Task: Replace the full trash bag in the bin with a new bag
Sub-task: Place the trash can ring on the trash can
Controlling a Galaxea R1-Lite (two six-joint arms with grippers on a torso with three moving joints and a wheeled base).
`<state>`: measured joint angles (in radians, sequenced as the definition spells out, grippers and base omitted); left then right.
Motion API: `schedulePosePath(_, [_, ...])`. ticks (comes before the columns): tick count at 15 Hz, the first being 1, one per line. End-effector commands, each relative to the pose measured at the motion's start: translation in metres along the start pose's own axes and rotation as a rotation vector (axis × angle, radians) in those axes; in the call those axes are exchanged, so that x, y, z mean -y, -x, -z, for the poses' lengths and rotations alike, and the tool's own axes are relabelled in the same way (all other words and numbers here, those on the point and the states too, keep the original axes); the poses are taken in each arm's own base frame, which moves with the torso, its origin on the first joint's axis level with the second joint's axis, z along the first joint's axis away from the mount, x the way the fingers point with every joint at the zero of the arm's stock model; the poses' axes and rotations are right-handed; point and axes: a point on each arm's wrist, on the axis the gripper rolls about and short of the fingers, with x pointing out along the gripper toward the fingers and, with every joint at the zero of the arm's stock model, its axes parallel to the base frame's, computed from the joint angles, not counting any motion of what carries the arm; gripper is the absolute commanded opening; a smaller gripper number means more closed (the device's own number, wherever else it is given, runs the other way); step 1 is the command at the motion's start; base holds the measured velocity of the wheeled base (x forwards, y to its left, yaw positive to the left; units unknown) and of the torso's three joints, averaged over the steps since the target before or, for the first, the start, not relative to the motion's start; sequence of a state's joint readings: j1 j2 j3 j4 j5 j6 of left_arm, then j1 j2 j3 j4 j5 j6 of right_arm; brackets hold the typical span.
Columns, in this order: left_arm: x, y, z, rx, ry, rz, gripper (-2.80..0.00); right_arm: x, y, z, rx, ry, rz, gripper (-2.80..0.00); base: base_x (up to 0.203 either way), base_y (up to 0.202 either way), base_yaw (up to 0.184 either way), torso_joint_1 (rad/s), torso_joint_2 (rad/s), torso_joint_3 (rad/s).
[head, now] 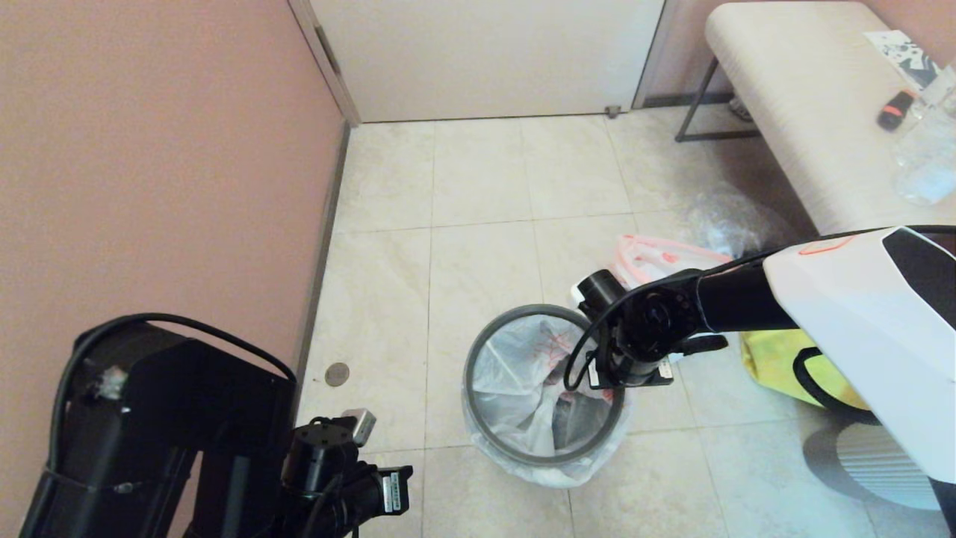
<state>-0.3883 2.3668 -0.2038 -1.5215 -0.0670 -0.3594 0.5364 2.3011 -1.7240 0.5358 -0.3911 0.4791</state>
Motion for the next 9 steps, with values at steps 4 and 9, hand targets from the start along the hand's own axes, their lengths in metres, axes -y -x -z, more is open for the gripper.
schedulePosePath(4, [0.0001, -0.0002, -0.0005, 0.006, 0.002, 0.003, -2.8, 0.0012, -0.0035, -0.0004, -0.004, -0.006, 0.007, -2.8, 0.0, 0.0, 0.0, 0.0, 0.0, 0.0])
schedulePosePath(9, [0.0001, -0.0002, -0.0005, 0.006, 0.002, 0.003, -2.8, 0.0007, -0.0031, -0.0005, -0.002, -0.005, 0.008, -2.8, 0.0, 0.0, 0.0, 0.0, 0.0, 0.0])
